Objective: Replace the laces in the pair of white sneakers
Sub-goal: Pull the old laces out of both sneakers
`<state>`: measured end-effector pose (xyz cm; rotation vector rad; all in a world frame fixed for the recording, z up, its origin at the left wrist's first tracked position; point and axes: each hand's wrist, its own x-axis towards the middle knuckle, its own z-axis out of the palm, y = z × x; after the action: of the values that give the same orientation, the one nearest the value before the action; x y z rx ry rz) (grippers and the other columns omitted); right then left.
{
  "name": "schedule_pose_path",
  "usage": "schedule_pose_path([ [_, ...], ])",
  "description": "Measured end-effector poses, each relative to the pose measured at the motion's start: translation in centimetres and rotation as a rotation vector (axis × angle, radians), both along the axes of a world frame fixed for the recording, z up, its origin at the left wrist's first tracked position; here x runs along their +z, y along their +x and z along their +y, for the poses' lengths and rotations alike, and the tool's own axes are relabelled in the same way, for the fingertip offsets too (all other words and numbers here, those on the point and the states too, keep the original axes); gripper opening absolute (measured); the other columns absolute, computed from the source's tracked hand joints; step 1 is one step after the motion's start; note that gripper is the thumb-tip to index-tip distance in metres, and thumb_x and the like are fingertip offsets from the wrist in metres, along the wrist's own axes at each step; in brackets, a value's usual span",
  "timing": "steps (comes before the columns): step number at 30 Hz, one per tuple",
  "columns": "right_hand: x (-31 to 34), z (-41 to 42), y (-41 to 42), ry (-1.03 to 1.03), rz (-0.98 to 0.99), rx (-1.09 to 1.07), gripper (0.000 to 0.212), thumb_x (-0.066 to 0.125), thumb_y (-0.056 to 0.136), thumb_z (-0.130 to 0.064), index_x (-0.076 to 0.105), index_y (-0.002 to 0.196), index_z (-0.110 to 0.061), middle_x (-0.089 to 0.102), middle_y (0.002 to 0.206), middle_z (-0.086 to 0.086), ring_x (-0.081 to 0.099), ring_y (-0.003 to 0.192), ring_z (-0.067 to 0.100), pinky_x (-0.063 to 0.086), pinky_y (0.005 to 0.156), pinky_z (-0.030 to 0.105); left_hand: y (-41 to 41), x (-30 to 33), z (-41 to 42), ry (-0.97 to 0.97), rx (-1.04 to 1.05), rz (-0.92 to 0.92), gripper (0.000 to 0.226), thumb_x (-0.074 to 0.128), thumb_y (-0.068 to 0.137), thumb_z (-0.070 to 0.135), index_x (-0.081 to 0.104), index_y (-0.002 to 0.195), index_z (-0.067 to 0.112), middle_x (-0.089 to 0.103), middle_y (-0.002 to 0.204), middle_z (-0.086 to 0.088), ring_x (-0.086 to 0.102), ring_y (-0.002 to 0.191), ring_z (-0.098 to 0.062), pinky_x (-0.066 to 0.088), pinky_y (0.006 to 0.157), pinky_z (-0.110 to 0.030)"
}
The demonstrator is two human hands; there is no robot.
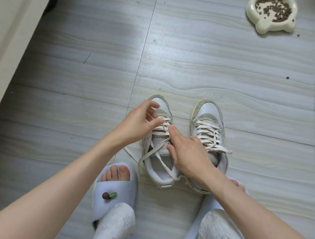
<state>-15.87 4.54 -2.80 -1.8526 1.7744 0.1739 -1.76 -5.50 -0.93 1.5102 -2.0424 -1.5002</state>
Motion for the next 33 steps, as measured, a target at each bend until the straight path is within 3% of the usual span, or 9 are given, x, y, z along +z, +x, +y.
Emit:
schedule_pose_path([
  [2, -0.3, 0.1, -0.1, 0.000, -0.011, 0.011, 0.056, 0.030, 0.100, -0.032, 0.012, 0.149, -0.011, 0.017, 0.157, 0.004, 0.048, 0.123, 0.027, 0.029, 0.101, 0.035, 1.9, -1.4, 0.6, 0.123, 0.105, 0.000, 0.032, 0.069, 0.082, 0.017, 0.056, 0.111, 0.015, 0.058, 0.090, 0.006, 0.057, 0.080, -0.009, 0.046, 0.079, -0.022],
  [5, -0.5, 0.1, 0.0, -0.010, -0.017, 0.015, 0.056, 0.030, 0.100, -0.031, 0.013, 0.149, -0.009, 0.018, 0.156, 0.005, 0.046, 0.126, 0.025, 0.028, 0.102, 0.035, 3.5, -3.0, 3.0, 0.252, 0.166, 0.019, 0.007, 0.068, 0.083, 0.011, 0.065, 0.087, 0.016, 0.064, 0.076, 0.005, 0.058, 0.072, -0.009, 0.051, 0.078, -0.036],
  [8, -0.4, 0.1, 0.0, -0.021, -0.005, 0.025, 0.055, 0.028, 0.101, -0.030, 0.011, 0.149, -0.009, 0.017, 0.157, 0.005, 0.041, 0.131, 0.021, 0.024, 0.106, 0.032, 3.3, -3.6, 3.8, 0.160, 0.218, 0.052, 0.020, 0.064, 0.085, 0.008, 0.060, 0.070, 0.019, 0.058, 0.060, 0.010, 0.052, 0.060, -0.006, 0.050, 0.071, -0.039],
  [16, -0.8, 0.3, -0.1, -0.032, -0.014, 0.010, 0.054, 0.029, 0.101, -0.030, 0.012, 0.149, -0.011, 0.016, 0.157, 0.002, 0.031, 0.138, 0.012, 0.011, 0.114, 0.028, 2.4, 2.0, -2.8, -0.038, 0.429, 0.272, 0.019, 0.060, 0.088, 0.005, 0.058, 0.073, 0.017, 0.058, 0.065, -0.002, 0.056, 0.053, -0.002, 0.052, 0.064, -0.021],
  [19, -0.9, 0.3, -0.2, -0.035, -0.016, 0.009, 0.054, 0.028, 0.101, -0.031, 0.011, 0.149, -0.011, 0.015, 0.157, 0.002, 0.031, 0.138, 0.012, 0.010, 0.114, 0.029, 2.8, 0.6, -1.6, 0.059, 0.448, 0.167, 0.006, 0.066, 0.085, 0.017, 0.060, 0.086, 0.017, 0.060, 0.076, 0.001, 0.057, 0.069, -0.013, 0.050, 0.071, -0.029],
  [21, -1.0, 0.3, -0.2, -0.028, -0.014, 0.011, 0.055, 0.028, 0.101, -0.031, 0.011, 0.149, -0.011, 0.015, 0.157, 0.002, 0.031, 0.138, 0.012, 0.010, 0.114, 0.029, 3.4, -1.5, 1.0, 0.173, 0.434, 0.031, 0.021, 0.069, 0.082, 0.025, 0.060, 0.098, 0.016, 0.061, 0.084, 0.004, 0.058, 0.081, -0.016, 0.050, 0.076, -0.033],
  [25, -1.1, 0.4, -0.2, -0.033, -0.012, 0.010, 0.055, 0.029, 0.101, -0.031, 0.011, 0.149, -0.011, 0.015, 0.157, 0.002, 0.034, 0.137, 0.013, 0.010, 0.114, 0.030, 2.9, -3.0, 4.3, 0.378, 0.438, 0.058, 0.001, 0.068, 0.083, 0.014, 0.068, 0.084, 0.014, 0.067, 0.080, 0.000, 0.060, 0.077, -0.010, 0.050, 0.058, -0.014],
  [30, -1.2, 0.3, -0.2, -0.036, -0.013, 0.010, 0.055, 0.029, 0.101, -0.032, 0.011, 0.149, -0.012, 0.014, 0.157, 0.001, 0.033, 0.137, 0.012, 0.010, 0.114, 0.030, 2.4, -2.5, 2.7, 0.138, 0.193, -0.158, 0.013, 0.067, 0.083, 0.011, 0.065, 0.070, 0.014, 0.060, 0.064, 0.006, 0.052, 0.061, -0.006, 0.039, 0.061, -0.014],
  [33, -1.3, 0.4, -0.2, -0.032, -0.031, 0.011, 0.054, 0.029, 0.101, -0.031, 0.011, 0.149, -0.013, 0.014, 0.157, 0.001, 0.033, 0.137, 0.011, 0.010, 0.114, 0.029, 3.6, -1.8, 1.0, -0.151, 0.154, -0.272, 0.009, 0.062, 0.086, 0.007, 0.070, 0.082, 0.005, 0.066, 0.077, -0.004, 0.056, 0.074, -0.017, 0.031, 0.063, -0.019],
])
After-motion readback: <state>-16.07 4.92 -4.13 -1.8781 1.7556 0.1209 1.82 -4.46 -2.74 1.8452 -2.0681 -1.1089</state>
